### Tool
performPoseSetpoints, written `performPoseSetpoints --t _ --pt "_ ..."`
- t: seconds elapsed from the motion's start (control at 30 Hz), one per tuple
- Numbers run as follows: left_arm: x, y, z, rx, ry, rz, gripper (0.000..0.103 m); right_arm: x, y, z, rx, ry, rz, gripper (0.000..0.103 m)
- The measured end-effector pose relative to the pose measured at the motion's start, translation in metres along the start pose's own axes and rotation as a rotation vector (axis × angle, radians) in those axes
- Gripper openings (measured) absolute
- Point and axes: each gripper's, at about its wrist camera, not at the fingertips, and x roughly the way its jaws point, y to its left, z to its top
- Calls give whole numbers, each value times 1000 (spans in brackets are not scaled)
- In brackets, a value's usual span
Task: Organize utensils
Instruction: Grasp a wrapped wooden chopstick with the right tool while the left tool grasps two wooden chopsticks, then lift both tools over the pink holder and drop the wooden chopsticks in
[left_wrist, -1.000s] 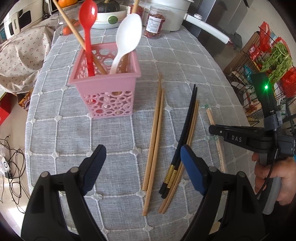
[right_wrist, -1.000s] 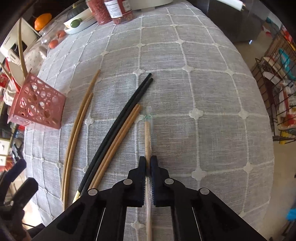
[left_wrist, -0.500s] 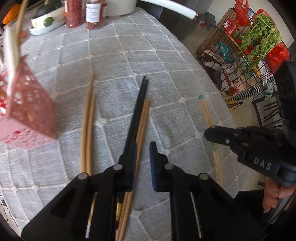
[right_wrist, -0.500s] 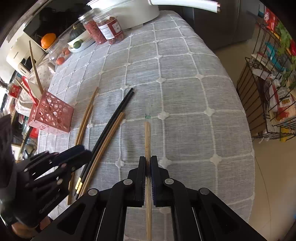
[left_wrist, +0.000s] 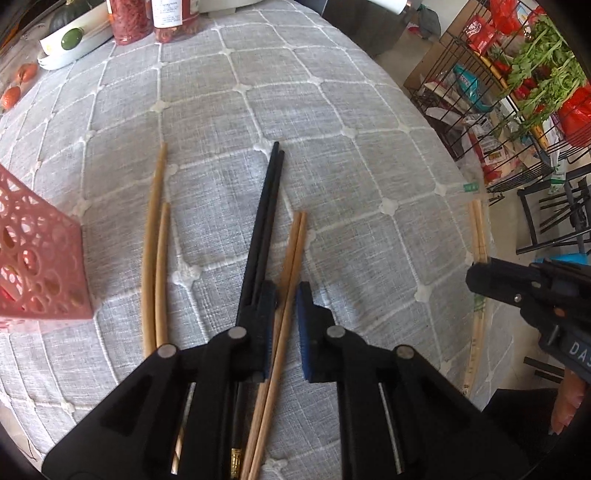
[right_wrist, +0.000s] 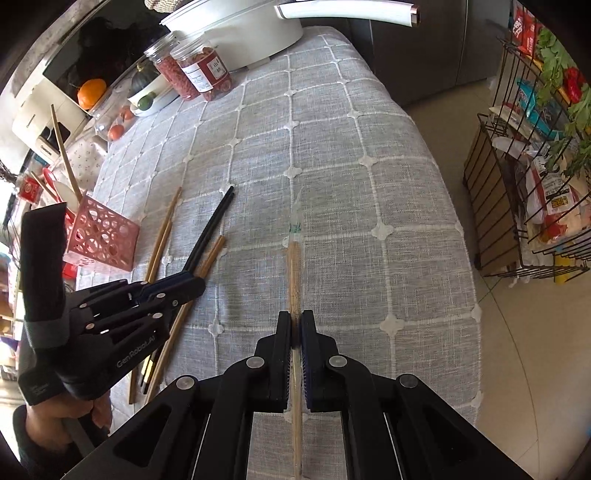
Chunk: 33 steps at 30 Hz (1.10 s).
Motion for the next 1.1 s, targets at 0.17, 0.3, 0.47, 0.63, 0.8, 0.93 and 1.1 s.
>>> performPoseSetpoints --t 0.17,0.3,0.47,0.63,0.8,0.93,1.1 --pt "4 -10 5 61 -2 52 13 0 -1 0 0 0 0 5" --pt "4 -17 5 77 -7 96 10 -2 -1 2 4 -18 -3 5" --pt "-24 -15 1 70 -98 108 10 -20 11 3 -17 -88 26 5" --pt "-67 -19 -13 92 -223 146 10 -43 29 3 -62 -174 25 5" --pt "-105 -15 -24 91 -328 160 10 -67 52 2 -107 -271 26 5" --pt "-133 -8 -34 77 -408 166 10 -84 73 0 -150 -342 25 5" --pt "-163 -1 -45 57 -493 166 10 -100 95 0 -197 -417 26 5"
